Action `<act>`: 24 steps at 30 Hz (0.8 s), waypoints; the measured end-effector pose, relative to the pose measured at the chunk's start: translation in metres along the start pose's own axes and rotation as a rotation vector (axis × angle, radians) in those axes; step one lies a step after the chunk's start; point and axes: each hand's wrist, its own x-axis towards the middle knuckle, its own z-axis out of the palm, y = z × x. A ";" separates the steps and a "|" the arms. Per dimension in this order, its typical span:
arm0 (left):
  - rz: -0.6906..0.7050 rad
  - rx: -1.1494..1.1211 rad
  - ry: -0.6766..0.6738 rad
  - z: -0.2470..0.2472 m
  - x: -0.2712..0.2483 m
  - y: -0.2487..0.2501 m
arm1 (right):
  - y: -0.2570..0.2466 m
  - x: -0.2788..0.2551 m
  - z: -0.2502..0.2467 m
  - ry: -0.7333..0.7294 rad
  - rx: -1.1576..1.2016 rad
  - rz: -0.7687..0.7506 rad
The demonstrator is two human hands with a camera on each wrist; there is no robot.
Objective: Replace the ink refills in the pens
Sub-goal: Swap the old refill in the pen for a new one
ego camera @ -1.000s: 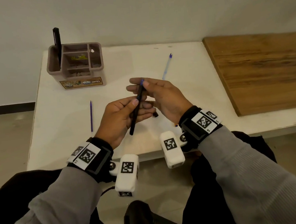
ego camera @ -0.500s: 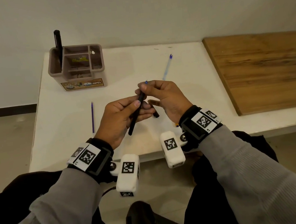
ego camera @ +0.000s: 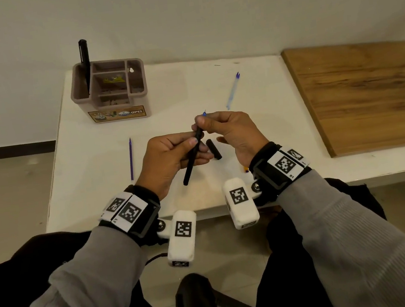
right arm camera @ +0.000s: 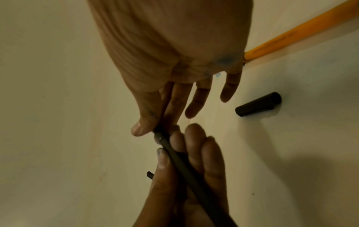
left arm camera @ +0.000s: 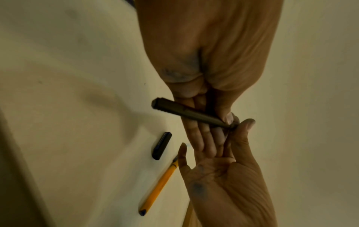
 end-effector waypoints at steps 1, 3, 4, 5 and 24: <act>0.003 0.008 0.008 0.000 0.000 0.000 | 0.000 0.000 0.000 0.002 -0.017 0.003; 0.005 0.013 0.033 0.000 0.001 0.001 | -0.001 0.002 -0.002 0.023 -0.039 0.021; 0.005 0.014 0.051 0.000 0.002 0.001 | -0.002 0.004 -0.004 0.052 -0.062 0.037; 0.005 0.012 0.072 -0.001 0.002 0.001 | 0.000 0.007 -0.007 0.081 -0.119 0.044; -0.043 0.232 0.122 -0.004 0.003 -0.006 | 0.003 0.017 -0.020 0.188 0.250 -0.130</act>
